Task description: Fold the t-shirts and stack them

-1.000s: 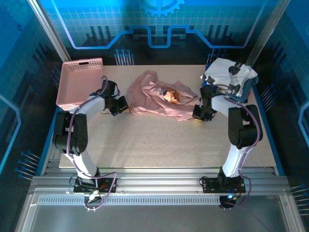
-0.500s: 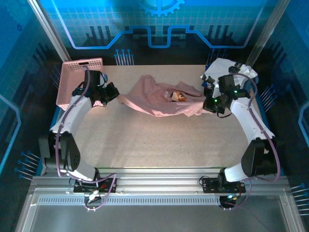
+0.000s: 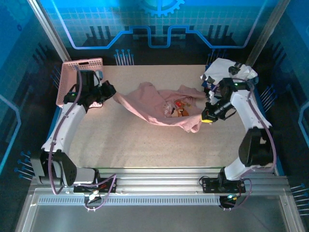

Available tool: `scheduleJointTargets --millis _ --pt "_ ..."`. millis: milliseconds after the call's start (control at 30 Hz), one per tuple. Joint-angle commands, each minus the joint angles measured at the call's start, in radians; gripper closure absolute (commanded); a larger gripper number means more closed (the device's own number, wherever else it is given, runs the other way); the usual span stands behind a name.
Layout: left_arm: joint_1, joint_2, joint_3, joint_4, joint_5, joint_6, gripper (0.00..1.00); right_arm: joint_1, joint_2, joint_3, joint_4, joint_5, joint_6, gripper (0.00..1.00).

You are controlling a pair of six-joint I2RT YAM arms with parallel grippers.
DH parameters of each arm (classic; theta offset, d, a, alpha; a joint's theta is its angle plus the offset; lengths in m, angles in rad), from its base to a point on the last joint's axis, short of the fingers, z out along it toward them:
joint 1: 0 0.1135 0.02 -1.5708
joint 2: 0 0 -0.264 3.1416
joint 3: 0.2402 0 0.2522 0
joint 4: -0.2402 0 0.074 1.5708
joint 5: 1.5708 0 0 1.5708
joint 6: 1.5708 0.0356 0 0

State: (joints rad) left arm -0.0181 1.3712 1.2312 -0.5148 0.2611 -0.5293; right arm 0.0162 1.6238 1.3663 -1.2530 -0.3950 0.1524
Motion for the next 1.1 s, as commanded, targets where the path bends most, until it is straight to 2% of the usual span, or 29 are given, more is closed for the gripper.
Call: scheduleJointTargets --millis 0,33,67,133,167,200,300,367,467,567,700,867,1067 --pt "-0.034 0.092 -0.046 0.008 -0.039 -0.004 1.00 -0.013 0.150 0.037 0.043 -0.028 -0.048 0.88" --pt "-0.042 0.118 -0.041 0.009 -0.039 0.001 1.00 -0.013 0.194 0.058 0.072 -0.038 -0.038 0.87" --pt "-0.052 0.150 -0.036 0.013 -0.039 0.003 1.00 -0.014 0.252 0.090 0.112 -0.043 -0.019 0.73" --pt "-0.057 0.199 -0.032 0.025 -0.027 -0.010 1.00 -0.018 0.311 0.124 0.179 -0.014 0.037 0.70" --pt "-0.058 0.213 -0.031 0.032 -0.026 -0.017 1.00 -0.020 0.318 0.131 0.205 0.007 0.064 0.60" --pt "-0.059 0.218 -0.032 0.038 -0.026 -0.020 1.00 -0.022 0.312 0.131 0.222 0.033 0.084 0.54" --pt "-0.060 0.218 -0.035 0.048 -0.023 -0.018 1.00 -0.022 0.220 0.090 0.245 0.091 0.101 0.46" --pt "-0.059 0.222 -0.034 0.043 -0.019 -0.009 1.00 -0.023 0.144 0.047 0.228 0.146 0.099 0.46" --pt "-0.060 0.227 -0.047 0.053 -0.001 -0.009 1.00 -0.034 0.001 -0.068 0.232 0.160 0.130 0.47" --pt "-0.059 0.234 -0.059 0.065 0.006 -0.013 1.00 -0.051 -0.124 -0.184 0.259 0.118 0.170 0.48" --pt "-0.059 0.254 -0.054 0.064 0.014 -0.008 1.00 -0.051 -0.215 -0.294 0.290 0.070 0.198 0.49" --pt "-0.059 0.275 -0.041 0.065 0.021 0.001 1.00 -0.053 -0.199 -0.427 0.408 0.067 0.222 0.51" --pt "-0.056 0.285 -0.043 0.066 0.027 0.007 1.00 -0.051 -0.040 -0.439 0.568 0.080 0.251 0.51"
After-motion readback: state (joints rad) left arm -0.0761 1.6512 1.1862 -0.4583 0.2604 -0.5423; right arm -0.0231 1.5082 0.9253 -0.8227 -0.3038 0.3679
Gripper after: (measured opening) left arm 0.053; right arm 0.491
